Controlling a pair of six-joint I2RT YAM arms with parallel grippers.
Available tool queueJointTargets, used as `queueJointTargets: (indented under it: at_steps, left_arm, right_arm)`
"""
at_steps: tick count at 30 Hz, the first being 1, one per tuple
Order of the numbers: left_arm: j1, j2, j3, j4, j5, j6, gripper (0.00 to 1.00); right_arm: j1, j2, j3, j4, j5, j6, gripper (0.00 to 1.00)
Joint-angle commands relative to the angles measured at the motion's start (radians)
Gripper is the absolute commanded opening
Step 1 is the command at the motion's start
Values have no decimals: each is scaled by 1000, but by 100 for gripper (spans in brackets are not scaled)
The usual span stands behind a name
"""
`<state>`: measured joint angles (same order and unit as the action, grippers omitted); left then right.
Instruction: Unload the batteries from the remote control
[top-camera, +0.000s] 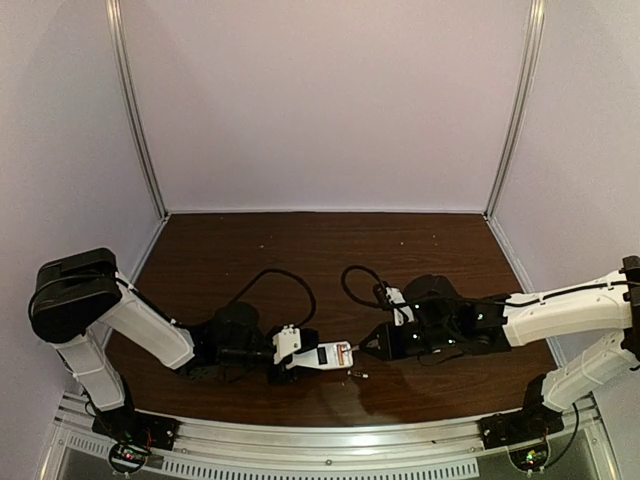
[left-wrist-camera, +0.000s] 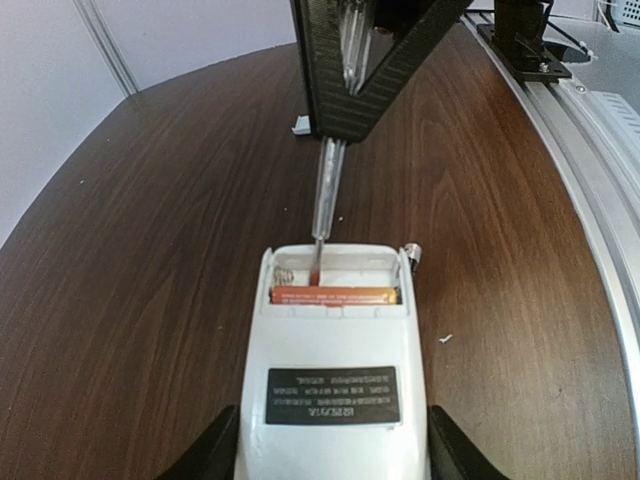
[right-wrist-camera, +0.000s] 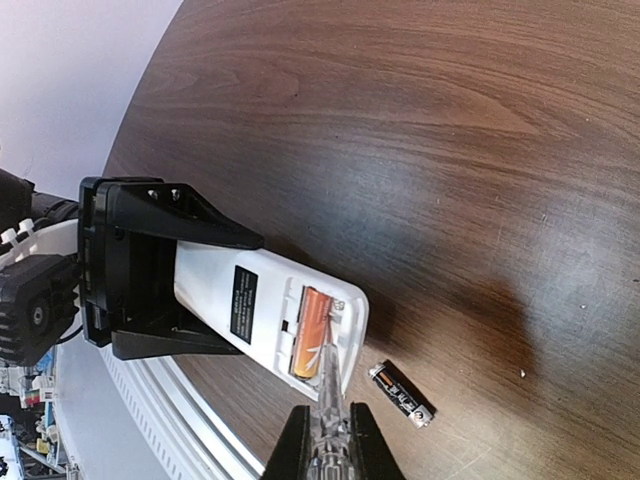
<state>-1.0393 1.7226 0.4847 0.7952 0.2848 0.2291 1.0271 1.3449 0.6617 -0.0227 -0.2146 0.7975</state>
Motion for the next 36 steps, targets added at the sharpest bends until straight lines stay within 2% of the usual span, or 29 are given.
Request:
queueJointTargets:
  at_steps: [1, 10, 16, 25, 30, 36]
  left_arm:
    - [-8, -5, 36, 119, 51, 7, 0]
    - [-8, -3, 34, 127, 111, 8, 0]
    - [-5, -13, 26, 136, 170, 0, 0]
    - [13, -16, 34, 113, 297, -9, 0]
    - [22, -12, 50, 85, 338, -6, 0]
    - [21, -8, 44, 103, 239, -9, 0]
  right_arm:
    - [-22, -4, 13, -42, 79, 1, 0]
    - [-23, -22, -66, 90, -32, -251, 0]
    - [-22, -34, -138, 187, -57, -349, 0]
    - [18, -86, -191, 235, -59, -471, 0]
    - [50, -107, -168, 189, 2, -443, 0]
    - [50, -74, -83, 31, 155, -186, 0]
